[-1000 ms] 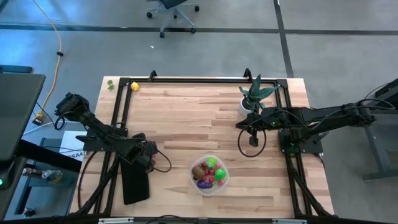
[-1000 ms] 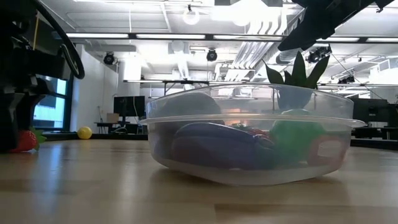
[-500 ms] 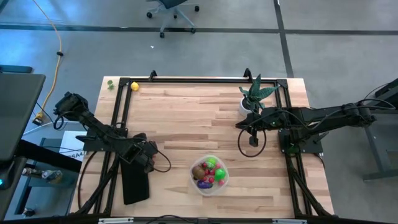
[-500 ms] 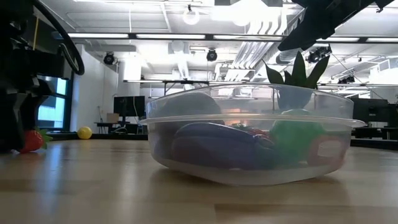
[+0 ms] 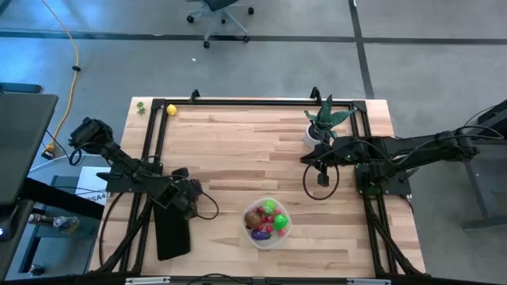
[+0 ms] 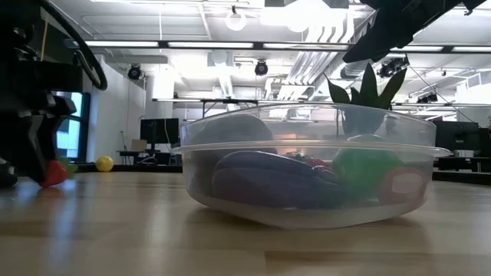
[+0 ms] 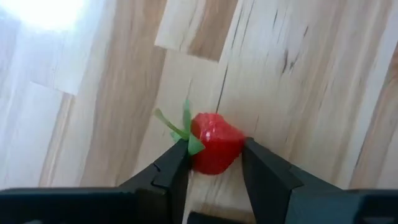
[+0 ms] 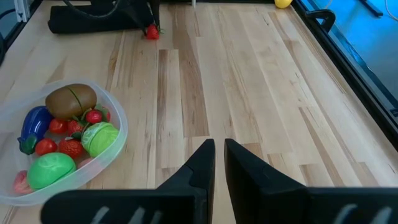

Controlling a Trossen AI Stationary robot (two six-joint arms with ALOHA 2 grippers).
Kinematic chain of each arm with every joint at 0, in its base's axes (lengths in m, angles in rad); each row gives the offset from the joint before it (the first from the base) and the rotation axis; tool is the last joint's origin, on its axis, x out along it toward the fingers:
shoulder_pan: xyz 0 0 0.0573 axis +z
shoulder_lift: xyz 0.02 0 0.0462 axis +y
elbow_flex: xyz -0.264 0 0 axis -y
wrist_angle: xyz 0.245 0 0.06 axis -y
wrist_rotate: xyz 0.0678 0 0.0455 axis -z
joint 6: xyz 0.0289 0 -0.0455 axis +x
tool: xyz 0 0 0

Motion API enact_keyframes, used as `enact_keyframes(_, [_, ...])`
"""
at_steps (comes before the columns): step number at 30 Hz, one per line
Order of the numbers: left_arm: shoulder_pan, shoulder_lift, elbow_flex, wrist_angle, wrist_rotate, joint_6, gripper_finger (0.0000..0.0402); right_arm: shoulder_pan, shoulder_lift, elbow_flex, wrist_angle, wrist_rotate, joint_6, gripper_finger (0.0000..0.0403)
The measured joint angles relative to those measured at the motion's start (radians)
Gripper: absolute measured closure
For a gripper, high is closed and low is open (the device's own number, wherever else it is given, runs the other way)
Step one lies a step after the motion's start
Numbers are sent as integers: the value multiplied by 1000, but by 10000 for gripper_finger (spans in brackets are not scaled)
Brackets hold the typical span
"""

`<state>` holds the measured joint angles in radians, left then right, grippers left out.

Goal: Pick and placing Produce into tupperware
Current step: Put the red strawberry into the transparent container

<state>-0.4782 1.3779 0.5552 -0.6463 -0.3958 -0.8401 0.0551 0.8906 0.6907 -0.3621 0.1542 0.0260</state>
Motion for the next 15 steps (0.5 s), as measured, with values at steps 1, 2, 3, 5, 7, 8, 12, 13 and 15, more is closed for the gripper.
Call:
enact_keyframes(1, [0,0,0,6,-8,1,283,0,0,0,0,0,0,377])
enact_keyframes(2, [0,2,-2,12,-9,3,287,0,0,0,0,0,0,377])
enact_keyframes(3, [0,8,-7,15,-12,8,290,0,0,0,0,0,0,377])
enact_keyframes(5, [0,2,-4,36,-33,24,294,0,0,0,0,0,0,377])
enact_keyframes(7, [0,2,-3,60,-54,39,299,0,0,0,0,0,0,377])
enact_keyframes(8, [0,3,-4,68,-66,50,303,0,0,0,2,0,0,377])
enact_keyframes(12, [0,2,-3,82,-82,53,313,0,0,0,1,0,0,377])
enact_keyframes(13, [0,2,-3,78,-82,51,313,0,0,0,-1,0,0,377])
enact_keyframes(15, [0,2,-3,68,-84,48,311,0,0,0,1,0,0,377])
